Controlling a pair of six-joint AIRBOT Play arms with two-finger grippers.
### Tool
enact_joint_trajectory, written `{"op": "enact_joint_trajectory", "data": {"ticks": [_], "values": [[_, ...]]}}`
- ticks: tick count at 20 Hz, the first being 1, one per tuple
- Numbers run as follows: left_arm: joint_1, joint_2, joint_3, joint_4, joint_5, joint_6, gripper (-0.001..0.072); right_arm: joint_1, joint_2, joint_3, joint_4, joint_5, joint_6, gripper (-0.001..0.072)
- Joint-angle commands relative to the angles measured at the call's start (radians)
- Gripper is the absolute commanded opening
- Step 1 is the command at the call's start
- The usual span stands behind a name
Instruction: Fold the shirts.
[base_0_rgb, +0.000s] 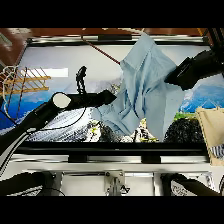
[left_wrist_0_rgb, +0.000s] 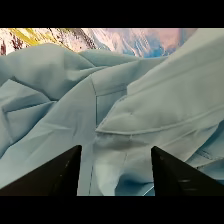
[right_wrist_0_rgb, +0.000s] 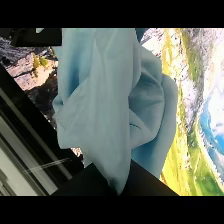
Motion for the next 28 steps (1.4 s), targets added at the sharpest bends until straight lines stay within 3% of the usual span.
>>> {"op": "enact_joint_trajectory", "data": {"ticks": [1, 7, 9, 10, 12, 14, 17, 21, 28], "values": [[-0.016, -0.029, -0.004, -0.084, 0.048, 0.008, 0.0507, -0.001, 0.001, 0.0, -0.018, 0.0, 0.005, 0.0077], [-0.017, -0.093, -0.004, -0.215, 0.079, 0.021, 0.0498, -0.001, 0.001, 0.0, -0.018, 0.001, 0.027, 0.0077], [-0.017, -0.107, -0.004, -0.317, 0.079, 0.105, 0.0419, 0.0, 0.001, 0.0, -0.018, 0.0, 0.026, 0.0077], [-0.017, -0.111, -0.004, -0.402, 0.079, 0.161, 0.0245, 0.0, 0.001, 0.0, -0.019, 0.0, 0.026, 0.0077], [-0.016, -0.113, -0.004, -0.559, 0.078, 0.282, 0.0048, -0.001, 0.0, 0.0, -0.041, 0.001, 0.026, 0.0077], [-0.009, -0.112, -0.004, -0.662, 0.038, 0.42, 0.0052, -0.001, 0.0, 0.0, -0.054, 0.002, 0.026, 0.0077], [0.027, -0.11, -0.004, -0.681, -0.058, 0.516, 0.005, -0.001, 0.0, 0.0, -0.055, 0.009, 0.027, 0.0077], [0.15, -0.063, -0.003, -0.672, -0.08, 0.518, 0.0049, 0.0, 0.0, 0.0, -0.042, 0.016, 0.028, 0.0078], [0.453, 0.02, 0.138, -0.684, -0.153, 0.528, 0.0049, 0.0, 0.0, 0.0, 0.185, -0.077, 0.021, 0.0077]]}}
